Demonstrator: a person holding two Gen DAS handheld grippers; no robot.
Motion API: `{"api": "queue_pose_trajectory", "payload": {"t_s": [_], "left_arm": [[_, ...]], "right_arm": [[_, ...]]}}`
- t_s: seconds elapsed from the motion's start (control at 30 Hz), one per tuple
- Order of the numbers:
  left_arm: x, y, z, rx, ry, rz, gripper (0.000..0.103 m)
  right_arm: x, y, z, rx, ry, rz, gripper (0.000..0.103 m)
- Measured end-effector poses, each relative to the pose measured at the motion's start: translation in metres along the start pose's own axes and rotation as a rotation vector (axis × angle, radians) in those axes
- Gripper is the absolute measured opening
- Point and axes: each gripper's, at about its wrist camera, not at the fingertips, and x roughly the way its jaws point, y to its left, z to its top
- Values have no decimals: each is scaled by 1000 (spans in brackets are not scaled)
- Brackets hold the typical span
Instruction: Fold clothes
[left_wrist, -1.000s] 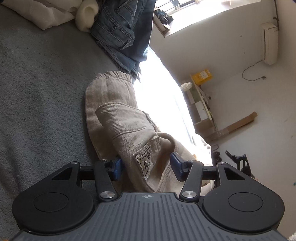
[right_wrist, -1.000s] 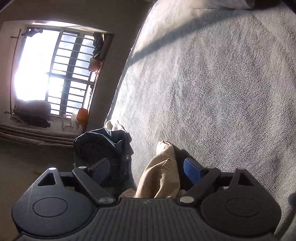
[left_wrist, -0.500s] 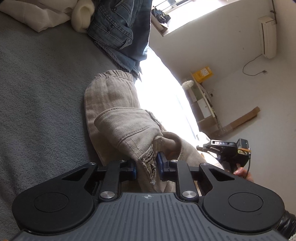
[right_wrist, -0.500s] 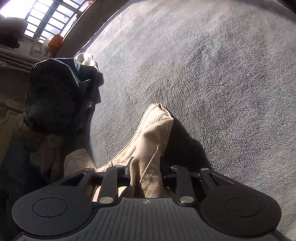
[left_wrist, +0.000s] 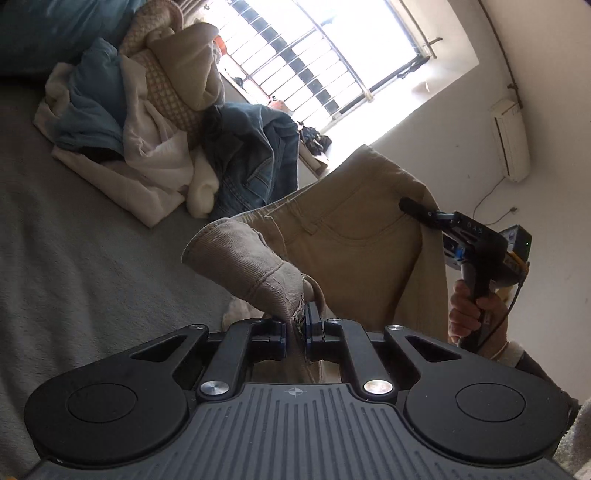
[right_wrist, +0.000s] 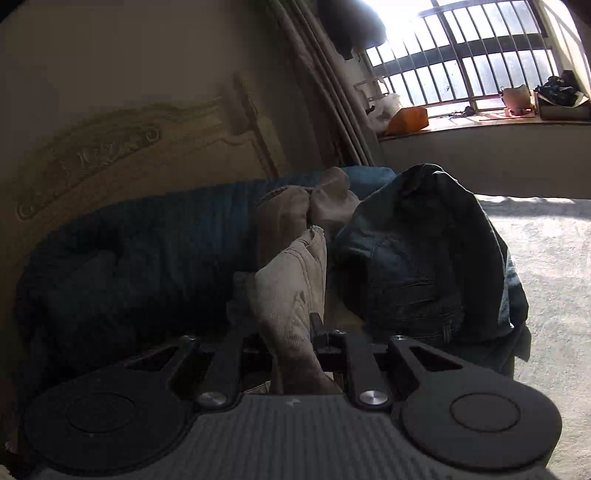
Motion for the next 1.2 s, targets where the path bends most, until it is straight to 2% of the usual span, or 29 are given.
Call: {"api": "queue_pose_trajectory", "payload": {"t_s": [0.17,0.27,0.33,0.37,0.43,0.5,0.57,0.7,0.77,0.87,1.03,1.1,1.2], "left_arm": [[-62,27,1,-1,-30,249,7],[-75,47,-15,-7,21,380,7],[-75,67,-28,-63,98,428,9],[-78,75,-34,-104,123,444,11],[-78,84,-40,-152,146,449,14],[-81,86,-41,-154,160,454,21],[-87,87,-41,-147,173,457,26],[-106,92,-41,-177,176,498,32],[-116,93,-40,-183,170,522,32],[-123,87,-35,-164,146,543,32],[-126,72,-24,-120,99,559,32],[-112,61,-17,-73,93,524,33],[-76,45,-11,-18,122,448,33]], "right_arm": [[106,45,-21,-62,117,87,17],[169,72,-33,-99,187,139,21],[211,90,-42,-123,233,173,31],[202,84,-40,-104,221,170,41],[184,72,-37,-65,198,165,43],[166,60,-34,-26,175,160,61],[148,48,-31,13,151,154,73],[112,23,-25,90,104,143,87],[76,-6,-29,176,57,123,92],[22,-48,-35,304,-13,92,93],[-50,-111,-86,547,-69,-14,93],[-77,-133,-114,669,-105,-45,93],[-109,-151,-149,793,-162,-43,93]]}}
